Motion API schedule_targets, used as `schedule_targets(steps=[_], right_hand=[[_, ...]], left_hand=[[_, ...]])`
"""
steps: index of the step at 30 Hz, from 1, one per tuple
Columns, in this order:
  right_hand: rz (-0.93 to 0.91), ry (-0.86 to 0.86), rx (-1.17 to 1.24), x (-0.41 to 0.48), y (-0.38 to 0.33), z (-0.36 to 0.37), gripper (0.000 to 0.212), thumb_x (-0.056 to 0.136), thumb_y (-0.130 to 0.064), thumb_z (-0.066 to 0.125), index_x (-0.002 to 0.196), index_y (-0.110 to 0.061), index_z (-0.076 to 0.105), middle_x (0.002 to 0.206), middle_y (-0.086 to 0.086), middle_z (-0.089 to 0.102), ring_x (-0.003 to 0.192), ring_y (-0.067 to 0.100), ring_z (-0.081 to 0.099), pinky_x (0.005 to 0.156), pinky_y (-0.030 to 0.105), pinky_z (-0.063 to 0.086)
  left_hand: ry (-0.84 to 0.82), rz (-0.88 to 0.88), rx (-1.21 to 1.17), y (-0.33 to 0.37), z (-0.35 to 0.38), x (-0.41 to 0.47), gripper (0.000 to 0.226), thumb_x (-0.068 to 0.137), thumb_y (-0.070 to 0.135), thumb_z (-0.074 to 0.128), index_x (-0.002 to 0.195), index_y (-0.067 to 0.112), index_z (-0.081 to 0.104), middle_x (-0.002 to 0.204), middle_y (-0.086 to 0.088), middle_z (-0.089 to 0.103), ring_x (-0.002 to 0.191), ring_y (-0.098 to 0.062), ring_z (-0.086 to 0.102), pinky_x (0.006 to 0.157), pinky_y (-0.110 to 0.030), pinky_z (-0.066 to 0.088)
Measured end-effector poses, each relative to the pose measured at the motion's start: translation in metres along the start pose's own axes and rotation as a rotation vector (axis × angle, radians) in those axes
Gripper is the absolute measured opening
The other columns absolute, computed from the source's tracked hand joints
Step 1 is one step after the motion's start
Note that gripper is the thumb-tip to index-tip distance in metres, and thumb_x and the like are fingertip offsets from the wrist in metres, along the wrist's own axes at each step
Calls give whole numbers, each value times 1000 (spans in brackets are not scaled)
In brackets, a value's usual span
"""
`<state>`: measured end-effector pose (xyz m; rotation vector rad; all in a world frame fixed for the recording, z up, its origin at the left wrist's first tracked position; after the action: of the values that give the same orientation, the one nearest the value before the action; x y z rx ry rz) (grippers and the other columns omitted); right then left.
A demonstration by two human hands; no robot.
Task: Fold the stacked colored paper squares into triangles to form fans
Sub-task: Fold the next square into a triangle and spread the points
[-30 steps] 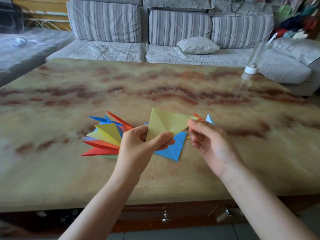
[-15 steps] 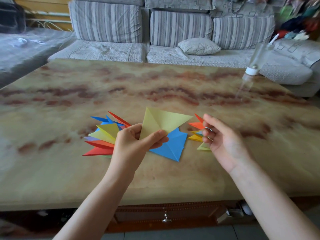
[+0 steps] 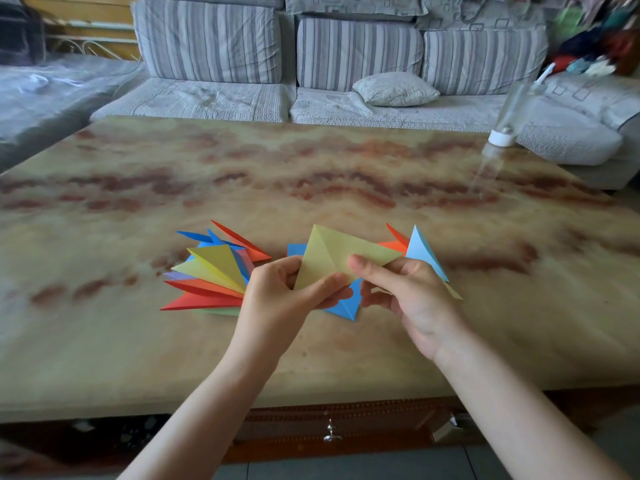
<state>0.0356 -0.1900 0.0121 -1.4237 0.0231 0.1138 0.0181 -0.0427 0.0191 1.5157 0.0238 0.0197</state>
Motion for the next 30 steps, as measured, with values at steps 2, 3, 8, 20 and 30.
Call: schedule_targets(steps=[2, 3, 8, 20, 30], right_hand=[[-7, 36, -31, -1, 1, -1, 17, 57, -30, 77, 56, -14, 70, 55, -1, 60, 52, 10, 54, 51, 20, 48], [-6, 53, -38, -1, 1, -2, 20, 56, -31, 77, 59, -13, 70, 55, 1, 59, 52, 10, 54, 51, 20, 48], [-47, 101, -53, -2, -4, -7, 18, 58, -30, 76, 60, -13, 70, 53, 0, 59, 49, 9, 54, 51, 19, 47], [-79, 203, -29, 3, -11, -22, 15, 73, -20, 75, 70, -8, 69, 51, 2, 56, 44, 10, 49, 49, 20, 45], [-70, 133, 32, 5, -25, -46, 25, 66, -29, 73, 79, -8, 68, 67, 2, 70, 57, 15, 66, 52, 24, 53]], left_hand=[[7, 7, 21, 0, -1, 0, 8, 76, 11, 75, 81, 6, 72, 70, -7, 74, 69, -14, 72, 63, -17, 55], [7, 11, 37, 0, 0, 0, 7, 76, 11, 75, 81, 7, 72, 70, -6, 74, 70, -15, 73, 64, -17, 55], [-6, 10, 54, 1, 3, -1, 9, 77, 11, 75, 84, 8, 72, 71, -5, 75, 71, -14, 73, 64, -16, 55], [57, -2, 102, -1, -11, 3, 9, 74, 8, 78, 79, 8, 71, 67, -5, 74, 65, -13, 72, 63, -18, 56], [98, 45, 35, 5, -34, 5, 10, 77, 0, 71, 83, 8, 68, 71, -11, 74, 67, -16, 72, 65, -20, 58]])
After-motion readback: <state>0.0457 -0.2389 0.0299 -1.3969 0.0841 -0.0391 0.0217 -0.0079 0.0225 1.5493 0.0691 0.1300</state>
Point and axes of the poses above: each hand's wrist, its own x-axis towards the middle knuckle, its own z-axis out of the palm, y = z × x, the point moved 7 cm from there along x, towards the middle knuckle
